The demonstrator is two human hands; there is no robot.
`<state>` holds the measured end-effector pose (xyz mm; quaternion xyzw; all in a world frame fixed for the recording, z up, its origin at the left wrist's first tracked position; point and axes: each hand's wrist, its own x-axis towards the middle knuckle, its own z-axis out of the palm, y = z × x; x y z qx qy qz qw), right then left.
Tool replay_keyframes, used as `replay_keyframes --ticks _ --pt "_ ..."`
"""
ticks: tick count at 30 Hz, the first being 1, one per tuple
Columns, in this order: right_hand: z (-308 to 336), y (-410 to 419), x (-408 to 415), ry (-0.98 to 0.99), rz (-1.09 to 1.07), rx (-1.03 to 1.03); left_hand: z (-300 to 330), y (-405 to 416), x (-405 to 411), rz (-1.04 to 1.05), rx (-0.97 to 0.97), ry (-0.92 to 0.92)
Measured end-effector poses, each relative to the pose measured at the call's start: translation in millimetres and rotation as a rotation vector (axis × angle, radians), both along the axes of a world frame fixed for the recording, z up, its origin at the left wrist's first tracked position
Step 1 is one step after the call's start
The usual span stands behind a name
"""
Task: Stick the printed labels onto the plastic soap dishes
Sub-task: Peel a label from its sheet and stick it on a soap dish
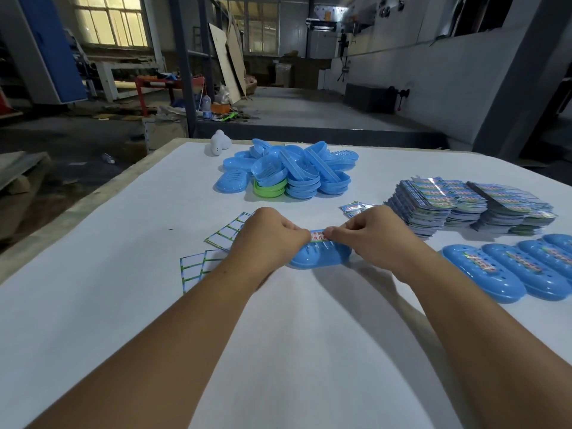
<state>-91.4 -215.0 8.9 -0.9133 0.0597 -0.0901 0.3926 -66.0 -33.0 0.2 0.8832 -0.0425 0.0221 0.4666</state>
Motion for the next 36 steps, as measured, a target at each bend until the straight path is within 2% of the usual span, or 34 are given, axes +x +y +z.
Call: replay_keyframes --ticks 5,16,28,33,36 --pt "-0.8 1.4 1.3 0.001 0.017 -0.098 1.8 1.3 -3.8 0.032 0.159 -0.046" --pt "0.3 4.3 0.6 0.023 -0.003 -0.140 1.2 1.3 -2.2 0.027 0.302 -0.084" --pt "2.0 21.6 1.4 -0.085 -0.168 -0.517 -3.2 -12.8 -1.8 0.086 0.610 -0.322" --pt "3.3 17.5 -0.2 -0.066 -0.134 -0.535 -7.9 -4.5 6.2 0.051 0.482 -0.167" --pt "5.0 12.9 -2.7 -0.097 -0.004 -0.518 -11.7 -3.5 7.9 0.014 0.365 -0.143"
